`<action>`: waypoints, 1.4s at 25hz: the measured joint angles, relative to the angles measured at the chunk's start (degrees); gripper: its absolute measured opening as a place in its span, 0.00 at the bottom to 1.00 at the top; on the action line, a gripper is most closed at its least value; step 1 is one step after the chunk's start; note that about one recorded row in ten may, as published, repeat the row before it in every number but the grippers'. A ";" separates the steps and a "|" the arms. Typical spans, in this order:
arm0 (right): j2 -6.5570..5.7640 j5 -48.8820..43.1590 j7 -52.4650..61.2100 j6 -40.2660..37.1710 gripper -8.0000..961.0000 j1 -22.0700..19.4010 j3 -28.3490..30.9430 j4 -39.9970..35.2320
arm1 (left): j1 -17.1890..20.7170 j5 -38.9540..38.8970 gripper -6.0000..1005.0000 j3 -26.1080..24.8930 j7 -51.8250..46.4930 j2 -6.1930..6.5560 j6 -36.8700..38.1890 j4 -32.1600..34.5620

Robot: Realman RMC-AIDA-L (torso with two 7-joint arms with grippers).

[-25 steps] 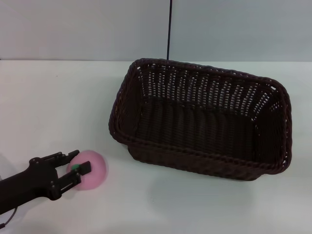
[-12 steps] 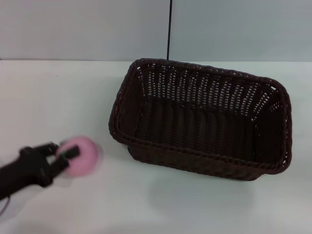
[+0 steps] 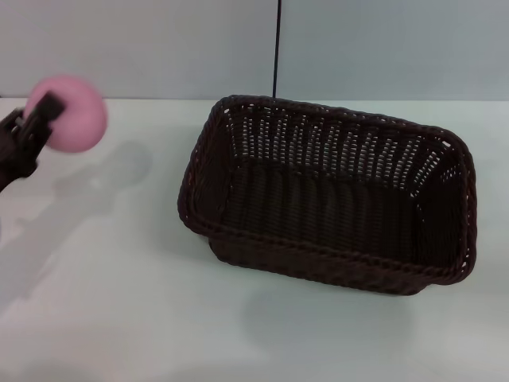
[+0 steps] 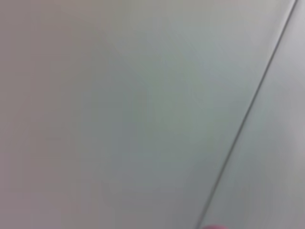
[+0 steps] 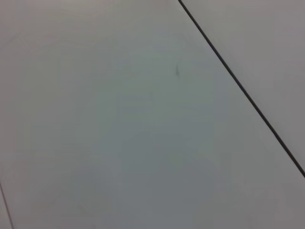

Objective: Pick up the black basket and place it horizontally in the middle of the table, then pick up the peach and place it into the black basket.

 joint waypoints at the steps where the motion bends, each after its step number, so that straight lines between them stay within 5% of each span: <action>1: 0.00 0.00 0.00 0.01 0.53 -0.01 -0.02 0.00 | -1.29 0.05 0.19 0.14 -0.09 -0.03 0.10 -1.16; 11: 0.27 -0.05 -1.28 0.63 0.53 -0.53 -0.09 1.43 | -11.22 2.80 0.15 7.38 -3.42 -0.72 -5.55 -10.63; 20: 0.41 -0.10 -1.42 1.45 0.53 -0.22 -0.44 1.51 | -13.28 2.80 0.24 10.57 -3.82 -0.91 -9.00 -11.89; 26: 0.54 -0.17 -1.48 2.08 0.53 0.22 -0.53 1.50 | -13.31 2.79 0.47 10.42 -3.80 -0.90 -9.01 -11.98; 29: 0.54 -0.18 -1.50 2.12 0.53 0.44 -0.61 1.50 | -13.23 2.48 0.67 10.19 -3.77 -0.81 -8.77 -11.66; 35: 0.53 -0.17 -1.50 2.13 0.53 0.41 -0.32 1.50 | -11.86 2.34 0.85 7.84 -3.69 -0.48 -8.03 -10.34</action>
